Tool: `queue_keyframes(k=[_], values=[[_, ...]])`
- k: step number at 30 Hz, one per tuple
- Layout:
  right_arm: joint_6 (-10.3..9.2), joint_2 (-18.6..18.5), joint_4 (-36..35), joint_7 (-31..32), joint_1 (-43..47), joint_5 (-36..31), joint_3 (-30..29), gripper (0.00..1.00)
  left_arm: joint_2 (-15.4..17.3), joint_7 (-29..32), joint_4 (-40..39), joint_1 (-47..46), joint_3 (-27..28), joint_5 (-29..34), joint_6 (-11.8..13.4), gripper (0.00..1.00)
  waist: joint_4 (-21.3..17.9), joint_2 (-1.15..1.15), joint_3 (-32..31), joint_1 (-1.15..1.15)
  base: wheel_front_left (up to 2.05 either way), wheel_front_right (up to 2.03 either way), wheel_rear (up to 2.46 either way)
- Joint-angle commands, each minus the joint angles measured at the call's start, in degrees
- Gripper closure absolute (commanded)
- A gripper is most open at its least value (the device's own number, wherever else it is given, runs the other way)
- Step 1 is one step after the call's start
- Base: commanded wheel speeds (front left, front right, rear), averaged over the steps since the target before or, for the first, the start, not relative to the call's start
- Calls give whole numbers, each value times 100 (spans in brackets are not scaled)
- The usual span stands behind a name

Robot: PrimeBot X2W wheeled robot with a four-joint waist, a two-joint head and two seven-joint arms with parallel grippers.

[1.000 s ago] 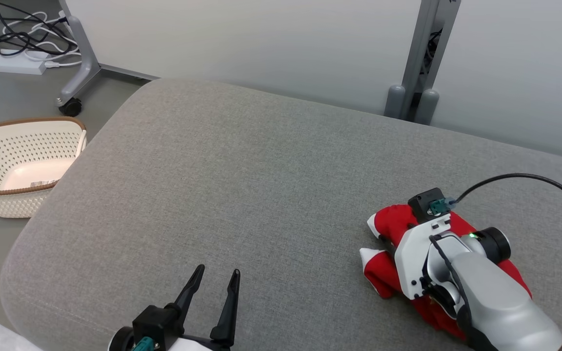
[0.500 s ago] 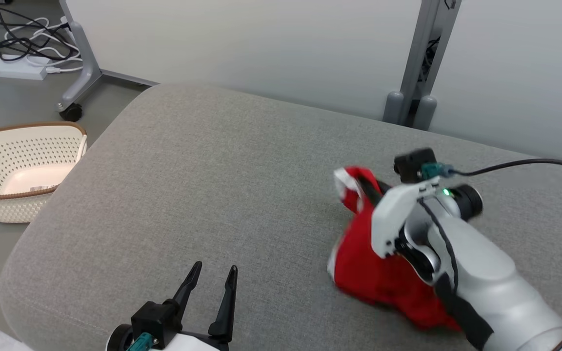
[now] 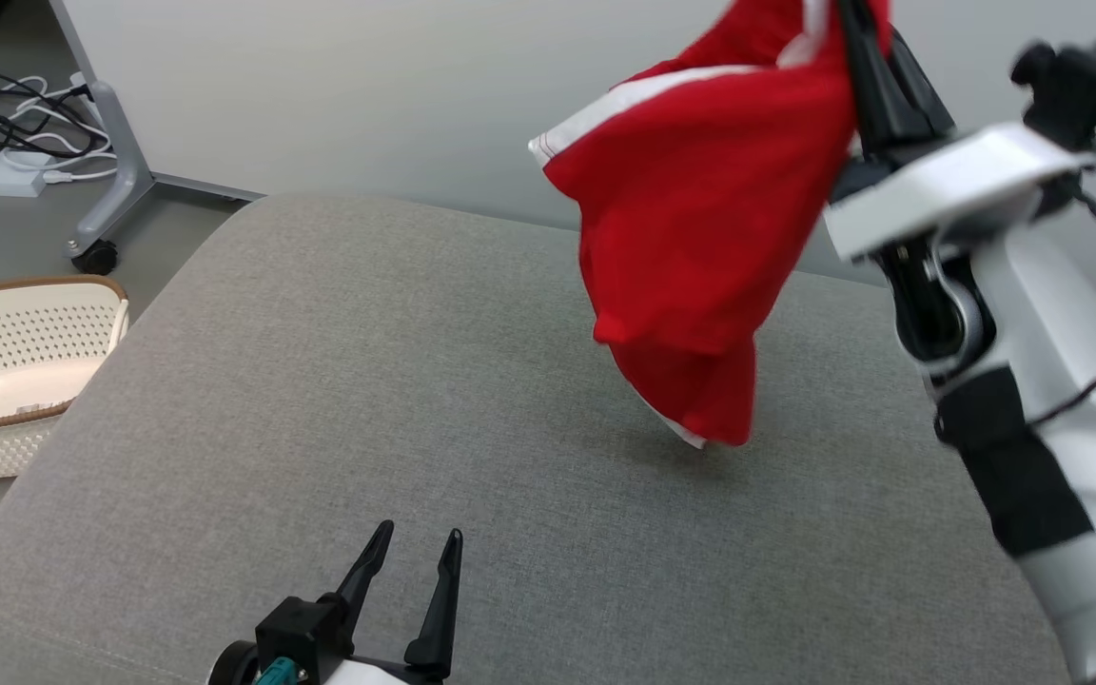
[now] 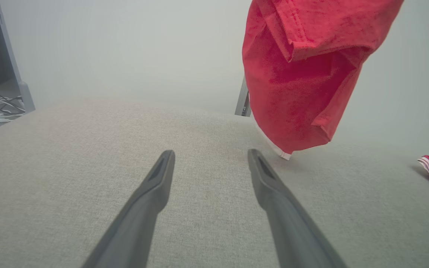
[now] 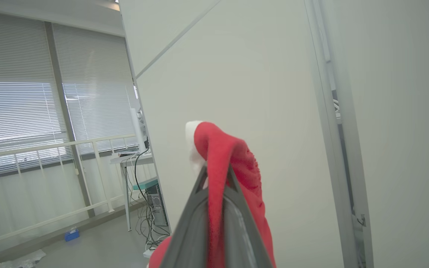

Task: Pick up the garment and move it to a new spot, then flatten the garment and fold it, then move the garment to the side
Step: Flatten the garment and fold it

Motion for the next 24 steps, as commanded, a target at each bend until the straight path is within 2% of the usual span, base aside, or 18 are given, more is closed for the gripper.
queue_keyframes(k=[1,5,12,19,23,24], values=[[2,-23,17,-1,458,-112,-72,100,19,-19,-9,22,9,6,-26,0,-33,0,3,0,0,0,0],[2,-211,142,-5,1107,-243,-88,100,20,-19,-11,12,18,16,-40,0,-114,0,-1,0,0,0,0],[2,-456,515,-6,2416,-88,425,100,20,-19,-44,49,118,44,2,0,-377,0,-3,0,0,0,0],[2,-419,732,-6,3308,231,450,100,20,-19,-76,43,263,54,25,0,-775,0,-24,0,0,0,0],[2,-246,1027,-6,3622,343,407,100,20,-19,-82,22,340,77,14,0,-997,0,-46,0,0,0,0],[2,-212,1036,-6,3631,368,458,53,19,-19,-82,21,348,86,4,0,-1053,0,-53,0,0,0,0]])
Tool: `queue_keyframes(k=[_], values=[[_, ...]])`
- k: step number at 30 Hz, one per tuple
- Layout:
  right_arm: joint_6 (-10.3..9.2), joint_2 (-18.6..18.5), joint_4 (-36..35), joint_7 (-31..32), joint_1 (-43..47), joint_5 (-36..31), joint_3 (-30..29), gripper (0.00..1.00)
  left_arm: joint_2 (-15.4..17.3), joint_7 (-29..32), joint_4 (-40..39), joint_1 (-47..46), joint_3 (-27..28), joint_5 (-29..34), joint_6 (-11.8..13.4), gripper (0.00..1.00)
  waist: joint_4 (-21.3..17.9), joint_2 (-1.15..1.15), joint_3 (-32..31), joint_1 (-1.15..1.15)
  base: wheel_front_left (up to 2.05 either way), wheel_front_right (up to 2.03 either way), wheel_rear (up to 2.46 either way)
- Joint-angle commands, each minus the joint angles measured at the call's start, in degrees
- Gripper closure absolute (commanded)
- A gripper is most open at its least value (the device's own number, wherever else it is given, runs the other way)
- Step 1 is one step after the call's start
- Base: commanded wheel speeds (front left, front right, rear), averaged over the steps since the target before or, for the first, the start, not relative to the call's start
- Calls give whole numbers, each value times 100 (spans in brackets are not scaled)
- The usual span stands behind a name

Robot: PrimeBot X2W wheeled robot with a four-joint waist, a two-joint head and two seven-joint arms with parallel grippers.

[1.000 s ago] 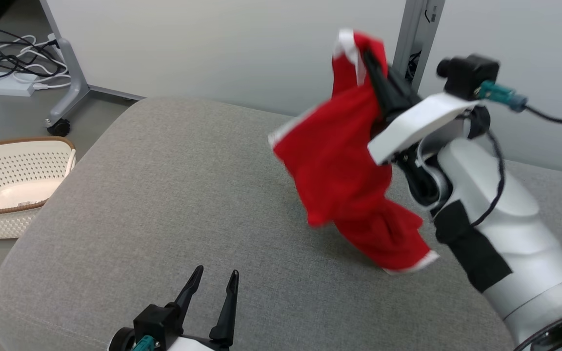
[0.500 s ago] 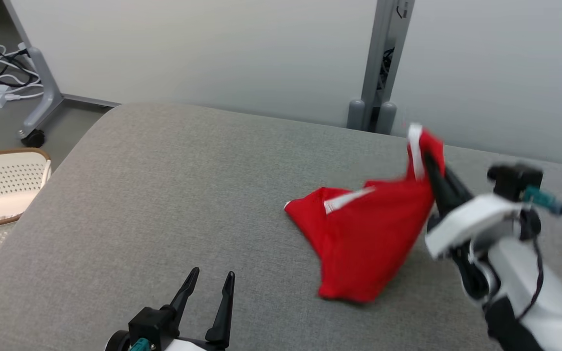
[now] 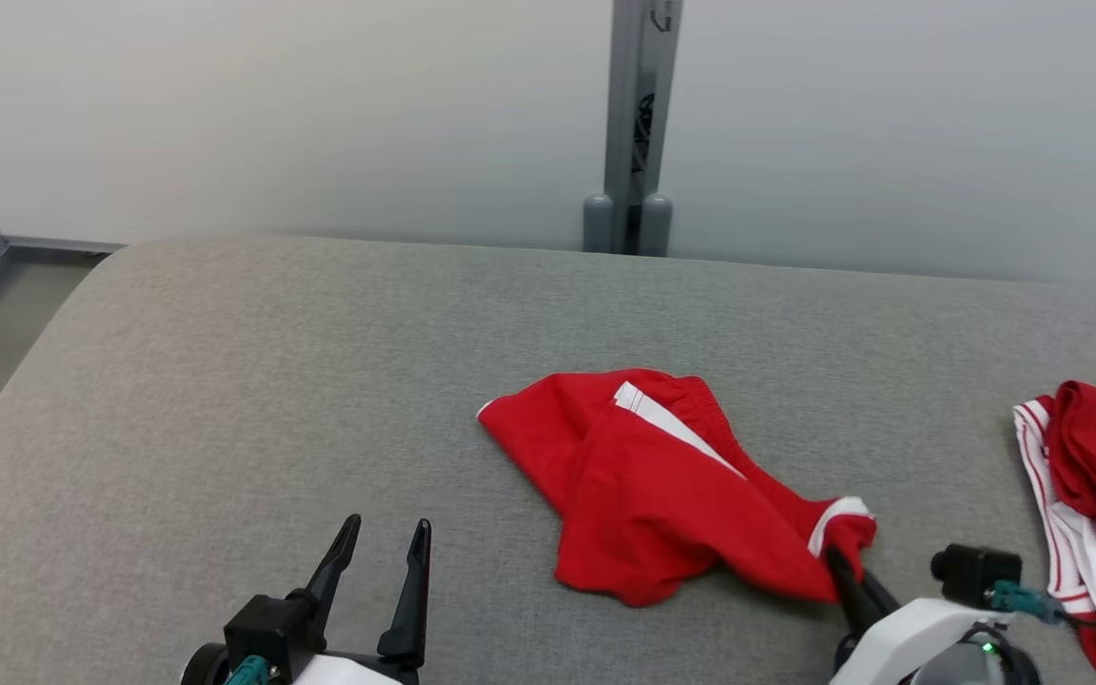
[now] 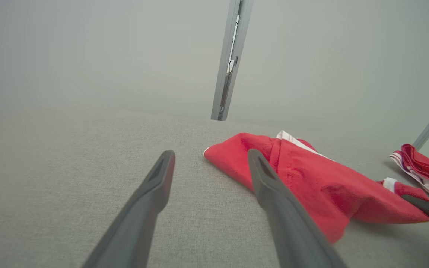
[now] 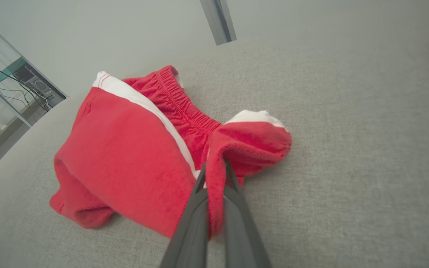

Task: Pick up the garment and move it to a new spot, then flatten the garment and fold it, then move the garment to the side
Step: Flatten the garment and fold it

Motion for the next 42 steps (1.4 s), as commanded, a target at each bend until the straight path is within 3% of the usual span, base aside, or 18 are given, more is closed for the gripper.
queue_keyframes(k=[1,11,18,24,32,42], values=[[3,81,7,-9,65,151,42,0,19,-19,-19,-28,38,43,-19,0,-169,0,-26,0,0,0,0],[3,-173,-323,-9,-95,268,-369,0,18,-19,-55,-111,81,7,15,0,-684,0,-117,0,0,0,0],[3,-323,-1540,-8,146,-623,-1276,0,20,-19,-98,-340,223,-87,65,0,-1117,0,-156,0,0,0,0],[3,-41,-2585,-8,759,-1542,-1776,0,21,-19,5,-501,362,-185,94,0,-1456,0,-139,0,0,0,0],[2,215,-3190,-8,1119,-2333,-1732,0,21,-19,381,-555,605,-200,51,0,-1807,0,-28,0,0,0,0],[3,368,-3279,-8,1055,-2468,-1596,0,18,-19,1708,-1464,227,247,-403,0,-1906,0,242,0,0,0,0]])
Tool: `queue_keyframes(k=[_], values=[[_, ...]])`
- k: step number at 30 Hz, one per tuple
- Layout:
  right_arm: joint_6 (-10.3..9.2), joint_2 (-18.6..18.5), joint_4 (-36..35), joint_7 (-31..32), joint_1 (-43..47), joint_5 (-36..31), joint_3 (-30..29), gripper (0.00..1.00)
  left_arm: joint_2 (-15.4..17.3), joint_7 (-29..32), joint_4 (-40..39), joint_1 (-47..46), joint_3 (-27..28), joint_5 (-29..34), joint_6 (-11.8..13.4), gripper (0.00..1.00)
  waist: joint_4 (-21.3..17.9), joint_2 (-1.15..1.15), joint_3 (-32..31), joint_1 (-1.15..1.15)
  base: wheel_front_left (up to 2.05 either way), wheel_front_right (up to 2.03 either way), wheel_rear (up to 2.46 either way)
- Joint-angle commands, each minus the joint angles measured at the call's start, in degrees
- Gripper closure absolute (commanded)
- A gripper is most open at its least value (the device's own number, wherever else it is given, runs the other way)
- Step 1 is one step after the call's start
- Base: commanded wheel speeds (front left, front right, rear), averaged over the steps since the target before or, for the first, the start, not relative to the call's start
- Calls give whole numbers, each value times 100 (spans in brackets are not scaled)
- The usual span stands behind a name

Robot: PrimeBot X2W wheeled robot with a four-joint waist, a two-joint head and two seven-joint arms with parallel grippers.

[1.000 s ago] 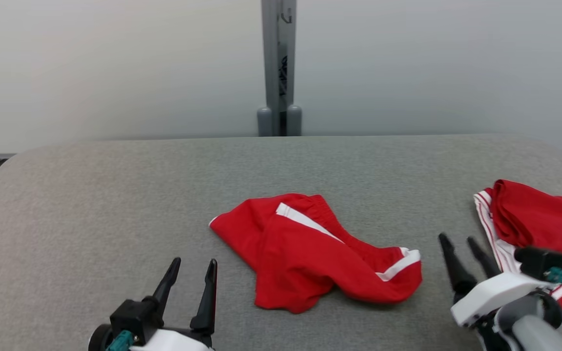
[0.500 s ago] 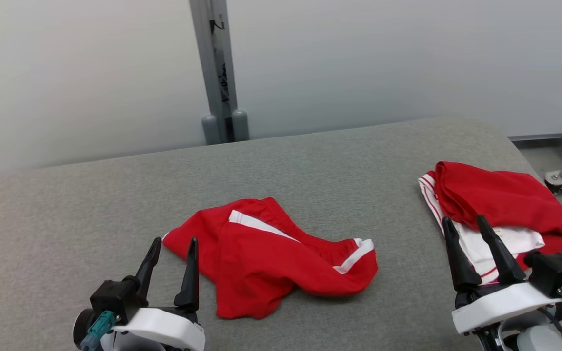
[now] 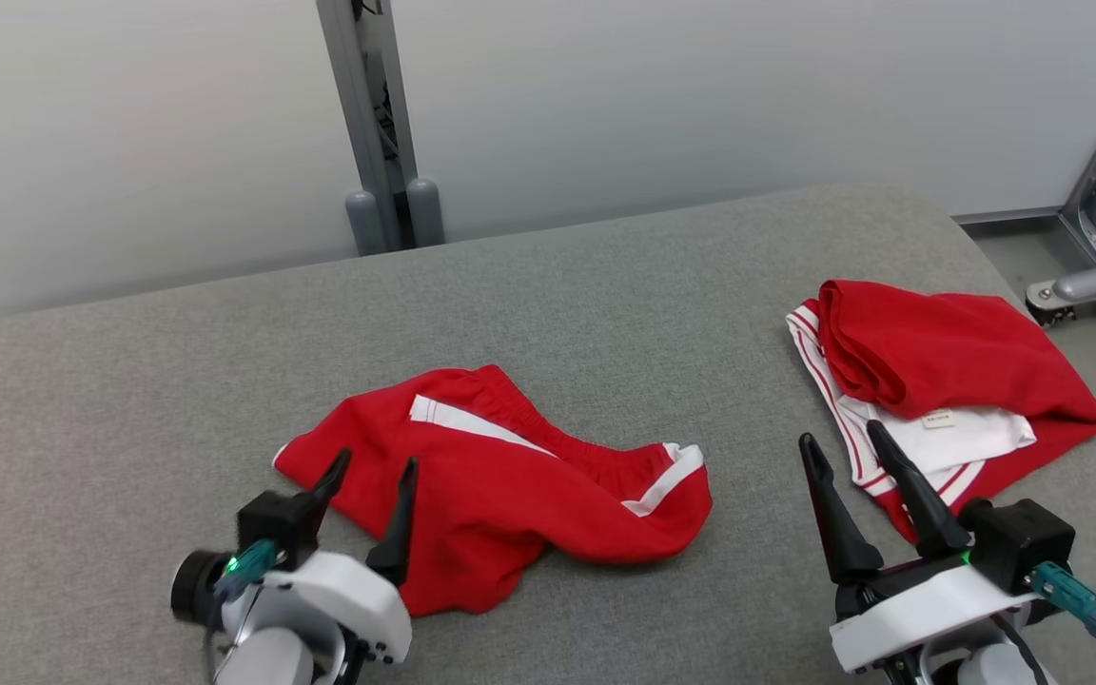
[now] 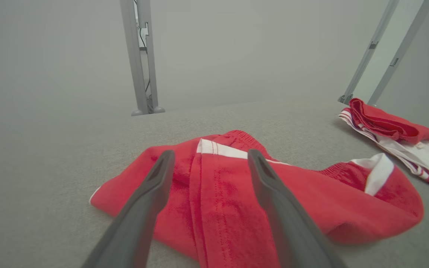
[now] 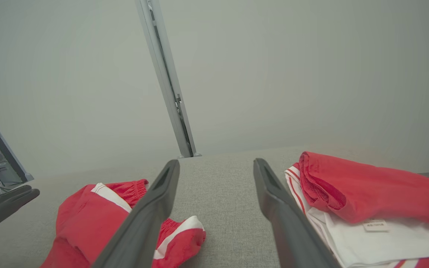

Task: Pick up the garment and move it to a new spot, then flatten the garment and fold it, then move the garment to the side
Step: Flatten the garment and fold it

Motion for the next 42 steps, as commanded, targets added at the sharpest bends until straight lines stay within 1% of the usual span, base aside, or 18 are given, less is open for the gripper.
queue_keyframes(k=[1,2,3,4,11,13,16,20,25,34,35,36,37,38,39,41,42], values=[[2,0,11,-7,-45,-20,8,0,35,-17,240,-266,-100,132,-66,0,-43,0,67,0,0,0,0],[2,7,20,-7,-56,-14,28,0,60,-19,462,-464,-202,212,-104,0,-64,0,102,0,0,0,0],[2,38,39,-7,-67,-13,84,0,83,-10,905,-838,-353,331,-169,0,-105,0,164,0,0,0,0],[3,50,53,-7,-72,-13,105,0,79,0,1113,-1018,-415,363,-180,0,-127,0,192,0,0,0,0],[3,129,80,-7,-220,1,155,0,75,158,2276,-2081,-729,621,-202,0,-277,0,495,0,0,0,0],[3,145,82,-7,-237,2,165,0,78,164,2420,-2201,-746,639,-178,0,-302,0,529,0,0,0,0],[3,180,120,-7,-292,24,163,0,108,167,2792,-2473,-788,710,-21,0,-374,0,618,0,0,0,0],[2,208,173,-7,-337,21,168,0,102,204,3223,-2734,-858,762,42,0,-436,0,707,0,0,0,0],[2,244,203,-7,-337,16,130,0,91,163,3559,-2912,-1000,807,-50,0,-454,0,760,0,0,0,0],[3,287,242,-7,-418,-19,100,0,49,169,3864,-3023,-1181,714,-187,1,-416,0,796,0,0,0,0],[2,290,244,-7,-427,-21,102,0,44,202,3891,-3033,-1204,701,-209,10,-411,0,802,0,0,0,0],[3,293,247,-7,-434,-21,104,0,41,225,3911,-3055,-1232,686,-226,25,-408,0,808,0,0,0,0],[2,296,251,-7,-439,-19,107,0,38,248,3922,-3072,-1255,663,-248,33,-406,0,811,0,0,0,0],[3,298,255,-7,-438,-18,110,0,36,267,3938,-3083,-1280,650,-264,53,-405,0,814,0,0,0,0],[3,300,262,-7,-437,-16,112,0,32,304,3953,-3089,-1300,629,-273,66,-404,0,815,0,0,0,0],[3,307,272,-7,-429,-11,112,0,27,369,3976,-3083,-1351,579,-314,90,-406,0,817,0,0,0,0],[2,310,275,-7,-429,-10,110,0,26,390,3984,-3082,-1369,571,-310,97,-407,0,817,0,0,0,0]])
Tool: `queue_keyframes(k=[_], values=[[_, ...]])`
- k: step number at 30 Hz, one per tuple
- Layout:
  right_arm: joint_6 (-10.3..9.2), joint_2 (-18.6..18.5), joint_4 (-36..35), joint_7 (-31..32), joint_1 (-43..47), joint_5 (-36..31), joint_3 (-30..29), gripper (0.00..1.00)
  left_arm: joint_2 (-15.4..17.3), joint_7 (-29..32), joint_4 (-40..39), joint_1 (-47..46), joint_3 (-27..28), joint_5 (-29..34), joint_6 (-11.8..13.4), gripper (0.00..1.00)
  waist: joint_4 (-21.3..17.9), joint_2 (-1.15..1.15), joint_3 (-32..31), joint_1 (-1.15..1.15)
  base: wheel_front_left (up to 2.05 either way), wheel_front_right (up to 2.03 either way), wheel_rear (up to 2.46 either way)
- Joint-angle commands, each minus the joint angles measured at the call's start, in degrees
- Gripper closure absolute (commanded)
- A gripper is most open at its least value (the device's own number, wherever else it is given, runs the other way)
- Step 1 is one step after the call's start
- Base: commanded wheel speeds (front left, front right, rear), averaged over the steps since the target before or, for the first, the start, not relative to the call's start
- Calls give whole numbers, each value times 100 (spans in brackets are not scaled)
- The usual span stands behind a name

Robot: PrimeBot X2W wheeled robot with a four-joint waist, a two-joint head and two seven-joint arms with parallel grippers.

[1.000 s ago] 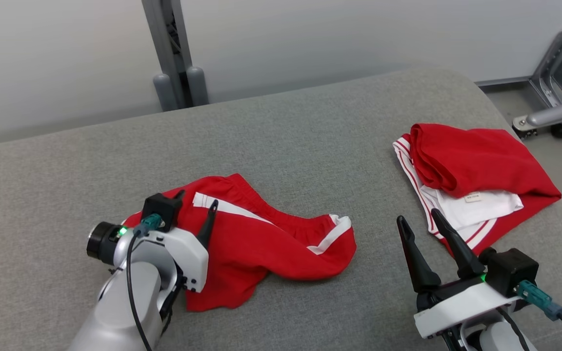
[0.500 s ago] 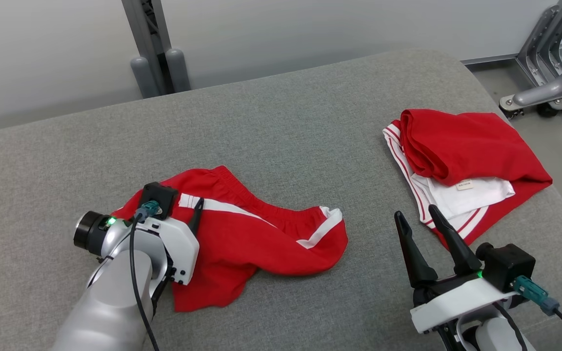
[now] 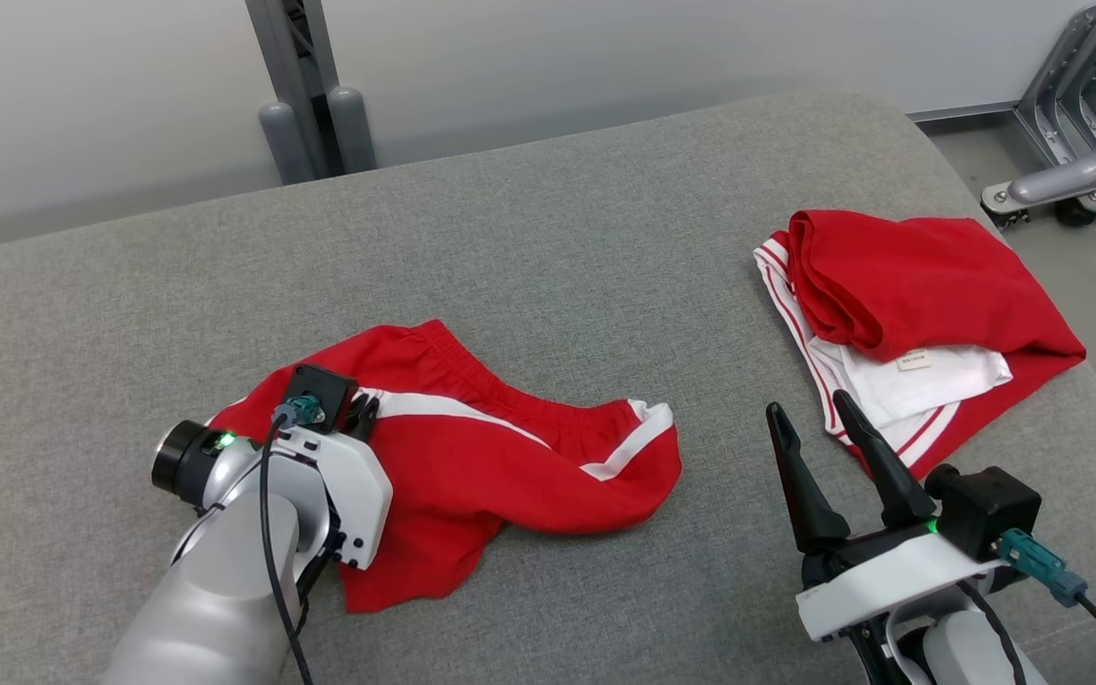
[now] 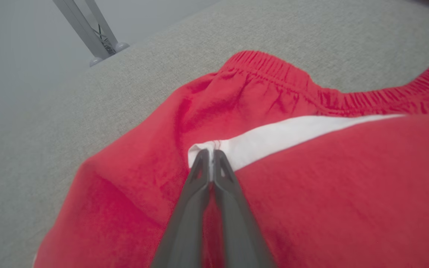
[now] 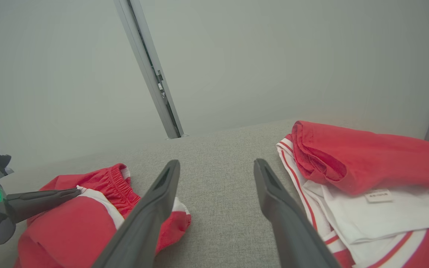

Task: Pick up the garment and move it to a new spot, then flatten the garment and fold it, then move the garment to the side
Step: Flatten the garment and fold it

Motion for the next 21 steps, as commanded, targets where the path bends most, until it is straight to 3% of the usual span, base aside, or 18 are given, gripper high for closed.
queue_keyframes(k=[1,9,14,21], values=[[2,-1,32,-7,-13,-14,-21,0,16,26,19,-109,-33,-55,-19,100,-2,0,-3,0,0,0,0],[3,7,50,-7,69,-31,-74,0,12,-221,-45,-74,-34,-290,-41,100,77,0,-145,0,0,0,0],[3,-17,43,-7,100,-41,-128,0,14,-360,-318,62,112,-513,109,100,172,0,-295,0,0,0,0],[2,-124,109,-7,222,-52,-441,0,189,-394,-1900,700,651,-730,396,100,513,0,-600,0,0,0,0]])
